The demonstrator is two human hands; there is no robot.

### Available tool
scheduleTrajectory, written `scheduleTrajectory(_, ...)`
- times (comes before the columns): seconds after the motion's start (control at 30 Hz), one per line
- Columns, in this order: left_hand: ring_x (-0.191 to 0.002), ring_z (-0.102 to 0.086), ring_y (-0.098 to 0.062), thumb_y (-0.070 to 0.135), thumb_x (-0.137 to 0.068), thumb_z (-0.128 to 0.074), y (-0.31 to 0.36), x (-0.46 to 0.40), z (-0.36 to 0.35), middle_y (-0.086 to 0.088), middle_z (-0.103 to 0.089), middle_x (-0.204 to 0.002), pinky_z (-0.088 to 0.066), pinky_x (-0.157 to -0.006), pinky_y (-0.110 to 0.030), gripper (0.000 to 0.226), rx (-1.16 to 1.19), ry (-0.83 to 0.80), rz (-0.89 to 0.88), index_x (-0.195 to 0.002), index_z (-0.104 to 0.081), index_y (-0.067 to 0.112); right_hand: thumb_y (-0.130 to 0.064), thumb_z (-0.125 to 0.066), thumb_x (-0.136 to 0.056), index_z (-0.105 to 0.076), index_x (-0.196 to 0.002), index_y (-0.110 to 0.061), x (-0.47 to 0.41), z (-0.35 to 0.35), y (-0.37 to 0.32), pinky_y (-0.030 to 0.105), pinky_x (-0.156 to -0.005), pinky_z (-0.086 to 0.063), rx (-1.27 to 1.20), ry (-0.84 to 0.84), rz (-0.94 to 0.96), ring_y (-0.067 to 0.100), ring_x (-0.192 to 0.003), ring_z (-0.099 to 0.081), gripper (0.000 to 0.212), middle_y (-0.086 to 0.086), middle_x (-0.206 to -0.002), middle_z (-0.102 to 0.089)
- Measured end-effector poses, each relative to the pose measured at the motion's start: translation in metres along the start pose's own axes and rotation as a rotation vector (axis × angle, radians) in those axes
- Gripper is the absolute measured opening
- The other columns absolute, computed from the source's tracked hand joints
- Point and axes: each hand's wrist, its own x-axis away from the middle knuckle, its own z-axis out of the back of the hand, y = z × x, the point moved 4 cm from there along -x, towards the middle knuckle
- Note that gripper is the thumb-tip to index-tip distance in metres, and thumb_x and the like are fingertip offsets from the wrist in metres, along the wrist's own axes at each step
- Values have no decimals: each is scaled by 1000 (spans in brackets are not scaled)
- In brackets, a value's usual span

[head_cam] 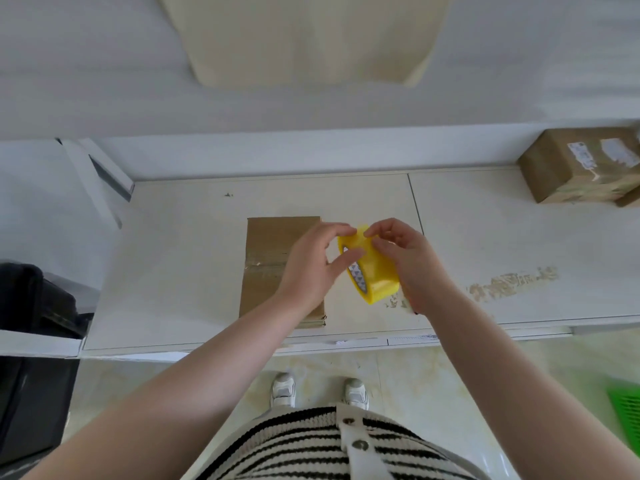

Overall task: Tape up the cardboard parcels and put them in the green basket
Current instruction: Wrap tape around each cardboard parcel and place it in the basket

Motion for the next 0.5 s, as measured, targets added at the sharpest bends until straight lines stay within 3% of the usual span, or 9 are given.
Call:
scheduleTrajectory(0.1,-109,-60,-3,25,-83,-79,13,-3,-1,12,-67,-113,-49,-95,-31,24,118,100,55,-105,-71,22,-1,-53,-93,-66,-81,-25,2,-8,-6,55,-93,-46,-30,-2,41,35,-99,-60,29,0,-103,-67)
scheduleTrajectory(0.17,-107,-62,-4,18,-82,-80,16,-4,0,11,-69,-109,-50,-93,-30,15,170,145,80,-95,-72,21,-2,-54,-92,-66,-83,-23,1,-10,-8,48,-87,-47,-38,-2,70,39,-102,-60,26,1,-105,-68)
scheduleTrajectory(0.3,-92,-68,-9,10,-82,-78,20,-9,4,8,-72,-96,-52,-82,-27,8,260,207,211,-79,-73,16,-5,-62,-90,-68,-84,-33,4,-10,-9,39,-77,-45,-36,-38,134,22,-83,-60,29,-13,-98,-70)
scheduleTrajectory(0.5,-93,-61,-13,11,-85,-75,43,-17,11,13,-62,-89,-47,-82,-31,19,10,143,82,-73,-63,21,-14,-62,-90,-66,-103,-39,5,-7,-2,34,-64,-43,9,-21,259,26,-69,-55,28,-11,-92,-69)
